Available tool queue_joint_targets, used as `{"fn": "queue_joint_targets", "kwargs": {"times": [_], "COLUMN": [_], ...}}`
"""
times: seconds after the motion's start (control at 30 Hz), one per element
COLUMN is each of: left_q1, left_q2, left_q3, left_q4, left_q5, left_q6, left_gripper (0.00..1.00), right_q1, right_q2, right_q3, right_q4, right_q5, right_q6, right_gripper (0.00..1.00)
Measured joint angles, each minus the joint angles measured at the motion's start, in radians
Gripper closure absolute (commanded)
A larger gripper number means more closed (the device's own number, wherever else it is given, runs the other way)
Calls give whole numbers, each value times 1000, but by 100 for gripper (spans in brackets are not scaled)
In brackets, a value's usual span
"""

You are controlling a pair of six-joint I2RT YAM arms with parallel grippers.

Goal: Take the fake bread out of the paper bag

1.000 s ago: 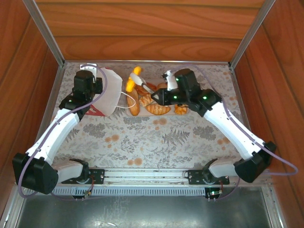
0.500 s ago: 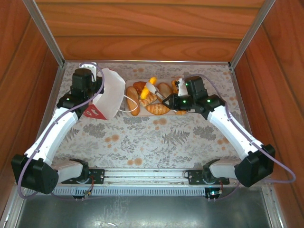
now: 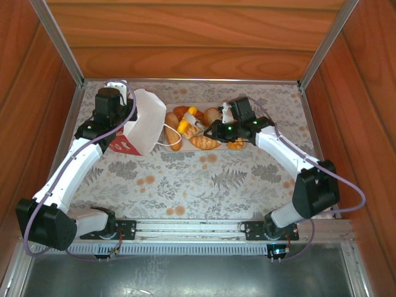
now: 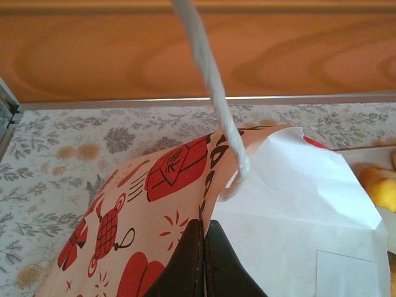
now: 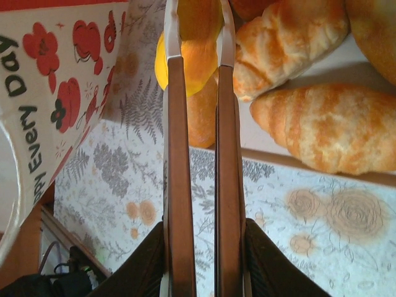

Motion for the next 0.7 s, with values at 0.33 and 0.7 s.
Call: {"fn": "queue_joint_targets", "kwargs": {"times": [0.33, 0.7], "left_q1": [0, 0], "left_q2": [10, 10], "left_q3": [0, -5], "left_q4": [2, 18], "left_q5": [24, 43], "left_q6": [-16, -31], "left_gripper": [100, 100], "right_q1": [0, 0], "right_q2": [125, 163], "right_q3": [75, 80], "right_q4": [99, 107], "right_q5": [-11, 29], "right_q6": [26, 39], "right_gripper": [87, 82]}}
